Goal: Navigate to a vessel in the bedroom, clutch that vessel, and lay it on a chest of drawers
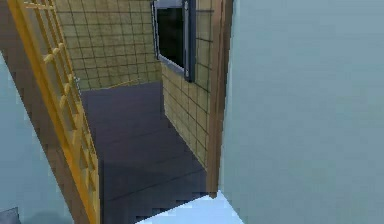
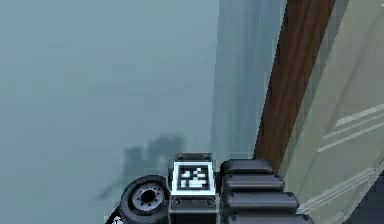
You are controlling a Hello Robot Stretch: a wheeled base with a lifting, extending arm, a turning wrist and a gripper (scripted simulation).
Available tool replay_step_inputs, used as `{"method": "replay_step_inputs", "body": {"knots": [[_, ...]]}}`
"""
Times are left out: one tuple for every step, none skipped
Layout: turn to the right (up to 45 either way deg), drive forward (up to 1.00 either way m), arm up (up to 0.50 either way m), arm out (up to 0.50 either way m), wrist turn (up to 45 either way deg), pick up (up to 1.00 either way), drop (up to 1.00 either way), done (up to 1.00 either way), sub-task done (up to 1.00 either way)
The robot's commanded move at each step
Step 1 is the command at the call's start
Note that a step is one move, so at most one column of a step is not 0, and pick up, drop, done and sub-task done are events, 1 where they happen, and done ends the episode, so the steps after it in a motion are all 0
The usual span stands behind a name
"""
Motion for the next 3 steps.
{"method": "replay_step_inputs", "body": {"knots": [[0.0, 0.75, 0.00, 0.00, 0.0, 0.00, 0.00, 0.00, 0.00], [-21.0, 0.00, 0.00, 0.00, 0.0, 0.00, 0.00, 0.00, 0.00], [-3.0, 0.00, 0.00, 0.00, 0.0, 0.00, 0.00, 0.00, 0.00]]}}
